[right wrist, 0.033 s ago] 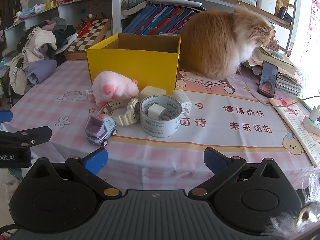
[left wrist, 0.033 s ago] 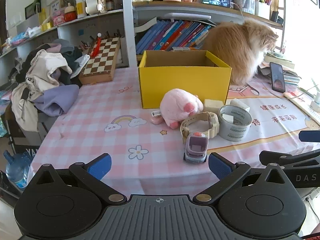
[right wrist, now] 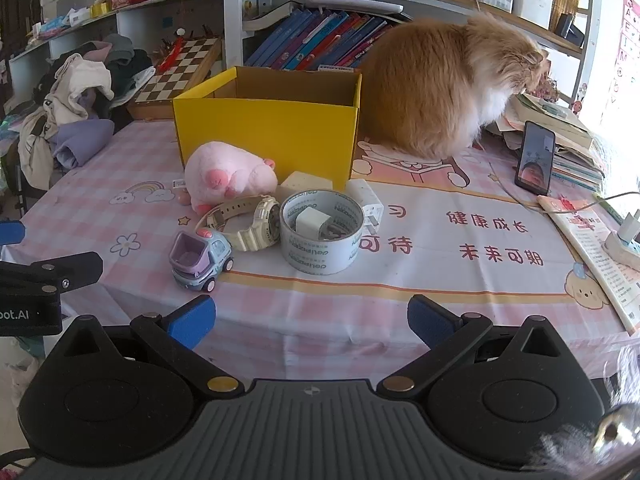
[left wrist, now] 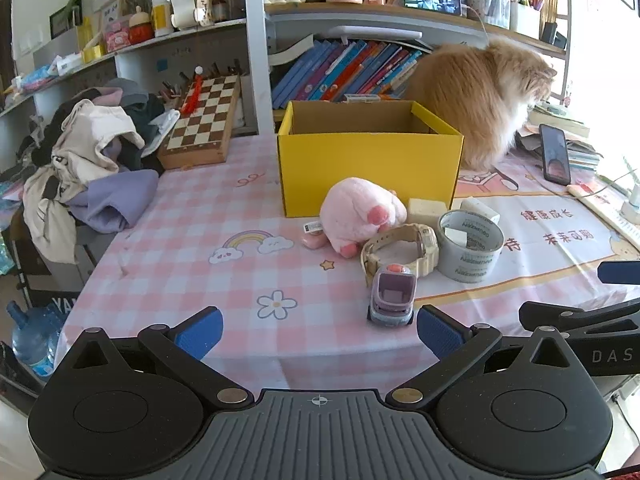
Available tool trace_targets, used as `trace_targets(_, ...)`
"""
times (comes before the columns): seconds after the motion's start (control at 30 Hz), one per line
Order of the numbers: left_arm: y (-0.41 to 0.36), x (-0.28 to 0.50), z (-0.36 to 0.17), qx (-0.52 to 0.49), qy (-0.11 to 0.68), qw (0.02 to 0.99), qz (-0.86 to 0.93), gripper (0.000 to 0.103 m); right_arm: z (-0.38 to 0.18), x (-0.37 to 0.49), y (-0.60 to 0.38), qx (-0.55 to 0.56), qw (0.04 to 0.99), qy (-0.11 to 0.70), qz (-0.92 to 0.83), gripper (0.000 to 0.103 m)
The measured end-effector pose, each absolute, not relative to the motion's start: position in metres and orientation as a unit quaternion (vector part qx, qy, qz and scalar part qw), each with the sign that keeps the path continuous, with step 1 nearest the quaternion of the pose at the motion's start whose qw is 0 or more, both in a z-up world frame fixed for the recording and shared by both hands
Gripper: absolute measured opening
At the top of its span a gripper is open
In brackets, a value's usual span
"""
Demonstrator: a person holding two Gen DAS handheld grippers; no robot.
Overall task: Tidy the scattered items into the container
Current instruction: 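Move the left tool toward the lavender toy truck while the right tool approaches the tape roll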
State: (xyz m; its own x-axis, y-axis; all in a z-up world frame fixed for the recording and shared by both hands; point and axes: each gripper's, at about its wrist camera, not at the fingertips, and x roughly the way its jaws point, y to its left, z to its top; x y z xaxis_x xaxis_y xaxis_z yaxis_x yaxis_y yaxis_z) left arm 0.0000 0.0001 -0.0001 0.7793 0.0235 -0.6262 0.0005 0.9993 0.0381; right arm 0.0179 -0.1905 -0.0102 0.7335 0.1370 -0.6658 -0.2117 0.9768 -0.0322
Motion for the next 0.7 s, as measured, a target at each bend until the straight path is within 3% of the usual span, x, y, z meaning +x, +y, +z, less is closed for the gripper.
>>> trace_targets(0.7,0.0013,0.0012,-0.0011,0.015,0.346,0.938,0.007,0.103,-0.0087,0.0215,-0.1925,-0.051,0.928,0.357,0.093,0.103)
